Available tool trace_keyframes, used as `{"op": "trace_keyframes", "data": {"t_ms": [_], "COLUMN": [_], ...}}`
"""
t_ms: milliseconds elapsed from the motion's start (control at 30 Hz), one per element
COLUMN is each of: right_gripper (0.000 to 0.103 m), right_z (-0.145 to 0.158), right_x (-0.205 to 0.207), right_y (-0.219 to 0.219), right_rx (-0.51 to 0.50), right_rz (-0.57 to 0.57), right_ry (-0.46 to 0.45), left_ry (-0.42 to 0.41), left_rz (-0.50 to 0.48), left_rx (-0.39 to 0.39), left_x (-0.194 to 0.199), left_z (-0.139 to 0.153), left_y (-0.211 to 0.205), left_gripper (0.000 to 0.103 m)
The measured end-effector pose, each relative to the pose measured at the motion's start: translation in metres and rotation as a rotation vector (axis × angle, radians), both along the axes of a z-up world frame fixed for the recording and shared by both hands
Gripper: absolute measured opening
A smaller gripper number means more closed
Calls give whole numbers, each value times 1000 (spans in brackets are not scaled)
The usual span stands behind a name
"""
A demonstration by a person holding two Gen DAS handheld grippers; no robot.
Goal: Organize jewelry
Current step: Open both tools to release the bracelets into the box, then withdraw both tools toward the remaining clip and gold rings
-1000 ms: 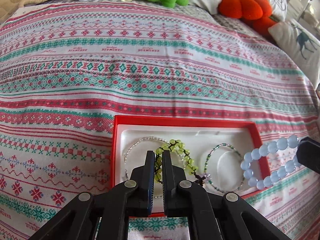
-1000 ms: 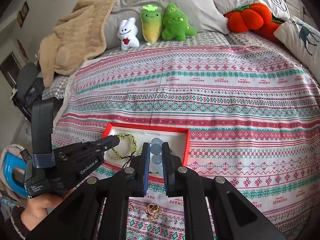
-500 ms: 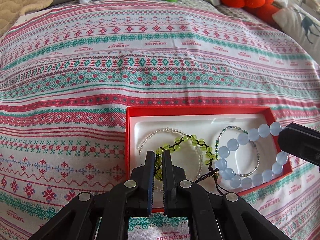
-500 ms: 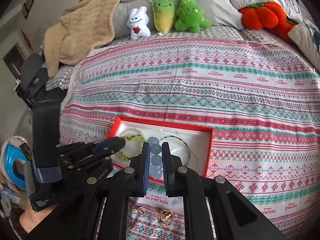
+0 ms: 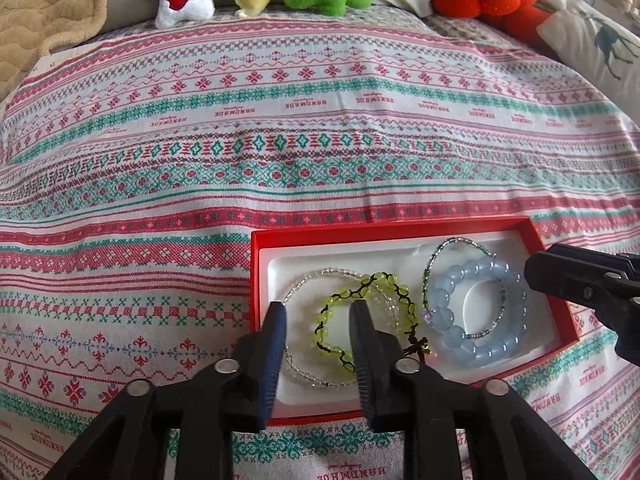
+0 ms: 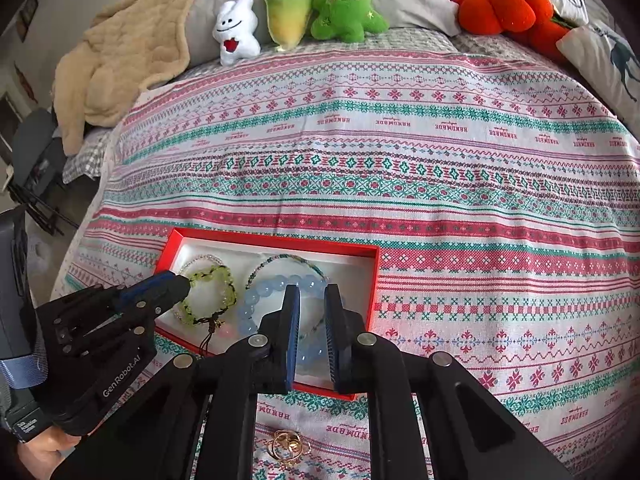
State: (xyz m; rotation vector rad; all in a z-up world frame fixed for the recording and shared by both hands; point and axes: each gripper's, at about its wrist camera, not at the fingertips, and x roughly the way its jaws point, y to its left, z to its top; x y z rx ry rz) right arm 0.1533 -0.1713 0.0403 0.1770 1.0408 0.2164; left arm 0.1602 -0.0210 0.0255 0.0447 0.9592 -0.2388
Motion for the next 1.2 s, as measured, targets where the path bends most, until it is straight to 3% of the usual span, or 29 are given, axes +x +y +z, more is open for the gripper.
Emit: {"op": "trace_keyframes", "data": {"t_ms": [33, 100, 233, 300, 500, 767, 1200], "right_gripper": [29, 38, 39, 41, 55, 58, 62], "right_z": [3, 8, 17, 20, 27, 21, -1], "right_x": [-2, -7, -17, -24, -45, -71, -102], "right_y": [0, -1, -2, -4, -9, -12, -4], "right_rx": [3, 2, 6, 1, -15, -57, -136], "right_rz": [3, 5, 14, 13, 15, 25, 84], "right_ry": [-4, -16, -23, -21, -28, -4, 31], "left_ry": [-7, -14, -18, -31, -25, 37, 49], "left_rz": [-1, -4, -12, -15, -5, -7, -57], "left_rx": [0, -4, 0, 14, 39, 36, 99], "left_x": [-2, -5, -15, -22, -41, -64, -93], "left_z": [2, 7, 14, 16, 17, 3, -17], "left_y": [1, 2, 3, 3, 8, 12, 12], "left_gripper": [37, 42, 56, 70, 87, 92, 93]}}
